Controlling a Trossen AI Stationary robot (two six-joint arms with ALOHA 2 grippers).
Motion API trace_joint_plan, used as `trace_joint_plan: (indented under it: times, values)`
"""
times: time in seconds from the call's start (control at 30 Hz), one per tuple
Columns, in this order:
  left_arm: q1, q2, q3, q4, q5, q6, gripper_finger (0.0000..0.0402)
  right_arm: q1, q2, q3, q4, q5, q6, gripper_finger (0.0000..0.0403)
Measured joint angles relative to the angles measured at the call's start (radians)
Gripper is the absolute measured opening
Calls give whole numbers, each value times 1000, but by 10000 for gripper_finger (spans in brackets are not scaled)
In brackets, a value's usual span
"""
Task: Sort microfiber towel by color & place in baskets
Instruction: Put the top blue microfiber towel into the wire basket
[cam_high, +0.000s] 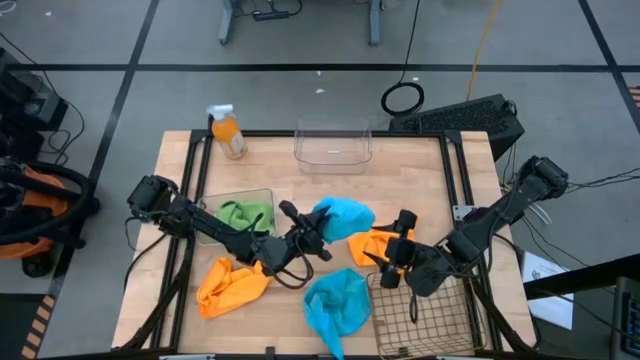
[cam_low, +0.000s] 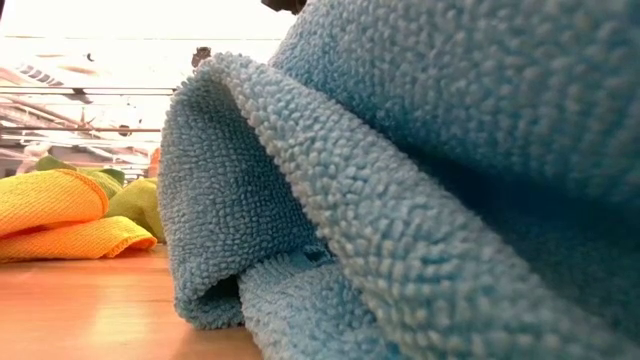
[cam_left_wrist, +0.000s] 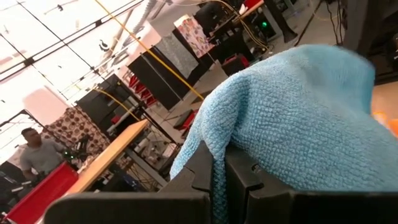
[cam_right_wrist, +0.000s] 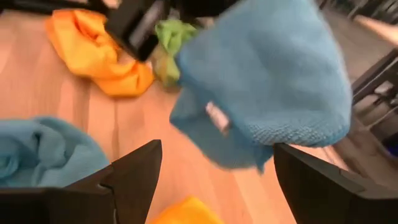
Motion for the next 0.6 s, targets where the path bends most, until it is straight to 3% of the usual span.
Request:
trace_joint_plan:
  times: [0.17, 0.3, 0.43, 0.6]
  values:
    - [2, 0, 0, -25, 1, -24, 12, 10, 0, 0, 136, 109, -142, 308]
    - [5, 0, 0, -30, 6, -26, 12, 3, -1, 0, 181, 155, -239, 343]
    - [7, 0, 0, -31, 13, -43, 13, -33, 8, 0, 175, 151, -249, 389]
    - [7, 0, 0, -27, 82, -51, 13, -76, 45, -1, 177, 142, -248, 394]
